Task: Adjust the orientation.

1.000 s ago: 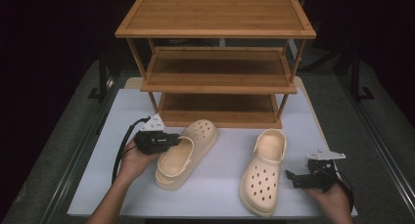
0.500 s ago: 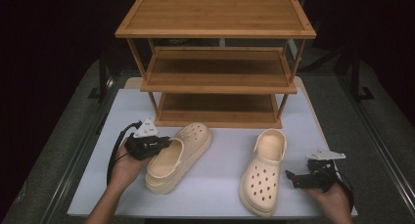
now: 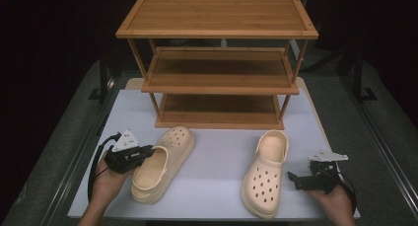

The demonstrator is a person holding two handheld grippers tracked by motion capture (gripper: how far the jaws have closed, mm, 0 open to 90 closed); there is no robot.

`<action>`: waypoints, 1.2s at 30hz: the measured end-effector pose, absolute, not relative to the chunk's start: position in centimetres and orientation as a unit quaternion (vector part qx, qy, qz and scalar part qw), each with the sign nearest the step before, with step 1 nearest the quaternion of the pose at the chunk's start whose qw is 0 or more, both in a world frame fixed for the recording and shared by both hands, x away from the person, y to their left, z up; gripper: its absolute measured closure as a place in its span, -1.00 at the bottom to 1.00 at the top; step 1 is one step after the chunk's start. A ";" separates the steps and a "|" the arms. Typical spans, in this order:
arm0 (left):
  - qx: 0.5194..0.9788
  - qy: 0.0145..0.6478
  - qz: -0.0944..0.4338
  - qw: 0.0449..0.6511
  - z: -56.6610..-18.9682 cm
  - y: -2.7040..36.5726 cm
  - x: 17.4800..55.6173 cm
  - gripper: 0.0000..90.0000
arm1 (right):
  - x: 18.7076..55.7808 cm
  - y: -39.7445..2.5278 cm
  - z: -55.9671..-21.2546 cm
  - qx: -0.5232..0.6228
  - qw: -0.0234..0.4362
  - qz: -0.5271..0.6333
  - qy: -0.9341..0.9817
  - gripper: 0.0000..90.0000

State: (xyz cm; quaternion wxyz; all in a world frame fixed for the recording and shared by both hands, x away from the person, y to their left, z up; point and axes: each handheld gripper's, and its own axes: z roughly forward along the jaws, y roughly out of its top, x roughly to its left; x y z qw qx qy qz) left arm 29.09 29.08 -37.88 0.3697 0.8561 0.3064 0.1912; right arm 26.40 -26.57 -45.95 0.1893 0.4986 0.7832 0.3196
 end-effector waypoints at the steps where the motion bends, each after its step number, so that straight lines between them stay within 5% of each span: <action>1: 0.856 0.306 0.191 0.370 -37.9 29.1 29.1 0.77 | 26.4 -26.6 -46.0 0.499 0.189 0.320 0.783 -1.00; 4: 0.854 0.307 0.185 0.376 -38.0 29.3 29.0 0.73 | 26.4 -26.6 -46.0 0.498 0.190 0.320 0.783 -1.00; 18: 0.828 0.362 0.161 0.396 -37.8 34.1 29.1 -0.08 | 26.4 -26.6 -46.0 0.498 0.190 0.319 0.783 -1.00; 36: 0.822 0.427 0.186 0.329 -43.0 38.0 31.4 -0.91 | 26.4 -26.6 -45.9 0.499 0.189 0.320 0.783 -1.00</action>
